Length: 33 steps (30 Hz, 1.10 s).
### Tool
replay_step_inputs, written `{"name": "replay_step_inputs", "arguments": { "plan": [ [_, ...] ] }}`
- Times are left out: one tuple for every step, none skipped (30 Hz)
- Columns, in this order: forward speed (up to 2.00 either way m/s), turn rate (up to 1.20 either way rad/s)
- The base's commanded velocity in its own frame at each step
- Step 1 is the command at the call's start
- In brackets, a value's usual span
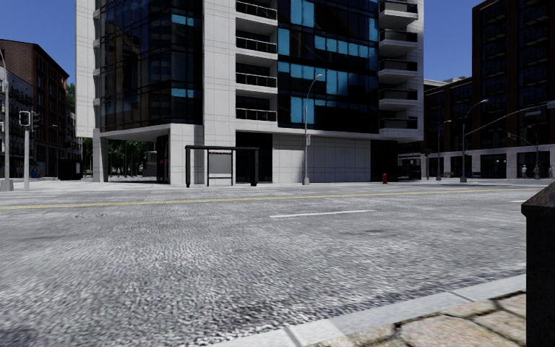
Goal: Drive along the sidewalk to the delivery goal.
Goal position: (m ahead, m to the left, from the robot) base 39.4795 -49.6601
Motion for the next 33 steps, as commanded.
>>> {"name": "replay_step_inputs", "arguments": {
  "plan": [
    [0.0,0.0],
    [0.0,0.0],
    [0.0,0.0],
    [0.0,0.0],
    [0.0,0.0],
    [0.0,0.0],
    [0.0,0.0],
    [0.0,0.0],
    [0.0,0.0],
    [0.0,0.0],
    [0.0,0.0],
    [0.0,0.0],
    [0.0,0.0],
    [0.0,0.0],
    [0.0,0.0],
    [-0.23,-0.02],
    [-0.23,-0.02],
    [-0.53,-0.09],
    [-0.75,-0.11],
    [-0.83,-0.11],
    [-0.83,-0.11],
    [-0.86,-0.12],
    [-0.86,-0.12],
    [-0.85,-0.12],
    [-0.85,-0.12],
    [-0.85,-0.12],
    [-0.85,-0.12],
    [-0.85,-0.12],
    [-0.85,-0.12],
    [-0.85,-0.12],
    [-0.85,-0.17],
    [-0.85,-0.42],
    [-0.85,-0.56]
  ]
}}
